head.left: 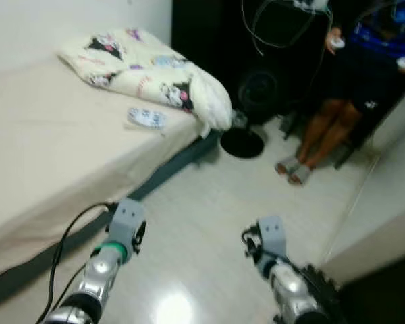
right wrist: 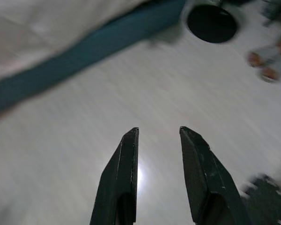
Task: Clean up the room
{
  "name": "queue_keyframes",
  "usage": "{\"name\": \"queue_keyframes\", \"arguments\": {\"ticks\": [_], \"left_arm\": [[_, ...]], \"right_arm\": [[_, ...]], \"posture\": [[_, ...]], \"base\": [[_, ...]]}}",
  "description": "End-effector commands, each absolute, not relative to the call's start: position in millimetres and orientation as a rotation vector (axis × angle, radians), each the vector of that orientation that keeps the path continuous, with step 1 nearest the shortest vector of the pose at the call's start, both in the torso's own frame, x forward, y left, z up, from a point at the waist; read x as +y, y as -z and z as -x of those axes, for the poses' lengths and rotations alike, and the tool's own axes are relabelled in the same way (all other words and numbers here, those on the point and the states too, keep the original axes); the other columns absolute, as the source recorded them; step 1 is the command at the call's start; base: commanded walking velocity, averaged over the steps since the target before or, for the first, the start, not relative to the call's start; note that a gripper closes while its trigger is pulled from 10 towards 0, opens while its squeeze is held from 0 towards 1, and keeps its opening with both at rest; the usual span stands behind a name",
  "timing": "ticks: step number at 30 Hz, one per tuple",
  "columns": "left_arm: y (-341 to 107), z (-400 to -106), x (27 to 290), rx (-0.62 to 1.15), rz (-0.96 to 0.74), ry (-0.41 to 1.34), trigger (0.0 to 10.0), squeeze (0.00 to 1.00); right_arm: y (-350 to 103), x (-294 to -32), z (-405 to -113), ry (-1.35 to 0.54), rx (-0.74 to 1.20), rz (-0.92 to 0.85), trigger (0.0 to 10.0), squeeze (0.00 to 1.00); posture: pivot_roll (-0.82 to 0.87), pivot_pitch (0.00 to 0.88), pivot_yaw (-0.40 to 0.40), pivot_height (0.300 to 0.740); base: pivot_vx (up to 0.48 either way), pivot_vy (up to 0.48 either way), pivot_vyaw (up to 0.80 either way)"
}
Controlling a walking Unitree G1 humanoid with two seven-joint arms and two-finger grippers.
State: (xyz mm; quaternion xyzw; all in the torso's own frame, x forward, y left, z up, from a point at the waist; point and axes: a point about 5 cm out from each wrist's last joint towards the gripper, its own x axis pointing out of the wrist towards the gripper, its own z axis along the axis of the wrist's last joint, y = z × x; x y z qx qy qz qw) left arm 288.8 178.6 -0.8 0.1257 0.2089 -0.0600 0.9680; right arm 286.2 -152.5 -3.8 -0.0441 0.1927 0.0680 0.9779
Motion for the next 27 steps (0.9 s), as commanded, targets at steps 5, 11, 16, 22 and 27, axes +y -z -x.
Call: {"name": "queue_keyframes", "arguments": {"ticks": [5, 11, 16, 22, 27], "left_arm": [[2.7, -287.9, 174.2, 0.432, -0.255, 0.131, 10.0, 0.00], [3.4, -287.4, 172.6, 0.432, -0.254, 0.133, 10.0, 0.00], [3.8, -287.0, 171.9, 0.432, -0.253, 0.133, 10.0, 0.00], [3.8, -287.1, 170.9, 0.431, -0.251, 0.134, 10.0, 0.00], [3.8, -287.1, 170.7, 0.430, -0.250, 0.135, 10.0, 0.00]], "right_arm": [[11.0, -155.1, -278.7, -0.135, 0.417, 0.091, 10.0, 0.00], [10.4, -154.8, -278.4, -0.142, 0.406, 0.088, 10.0, 0.00], [9.8, -154.5, -278.7, -0.144, 0.400, 0.089, 10.0, 0.00], [10.3, -155.5, -278.3, -0.141, 0.404, 0.092, 10.0, 0.00], [10.1, -155.6, -278.3, -0.140, 0.401, 0.092, 10.0, 0.00]], "posture": [[0.00, 0.000, 0.023, 0.740], [0.00, 0.000, 0.020, 0.740], [0.00, 0.000, 0.018, 0.740], [0.00, 0.000, 0.018, 0.740], [0.00, 0.000, 0.018, 0.740]], "base": [[0.480, 0.000, 0.00], [0.480, 0.000, 0.00], [0.477, 0.000, 0.00], [0.476, 0.000, 0.00], [0.472, 0.000, 0.00]]}}
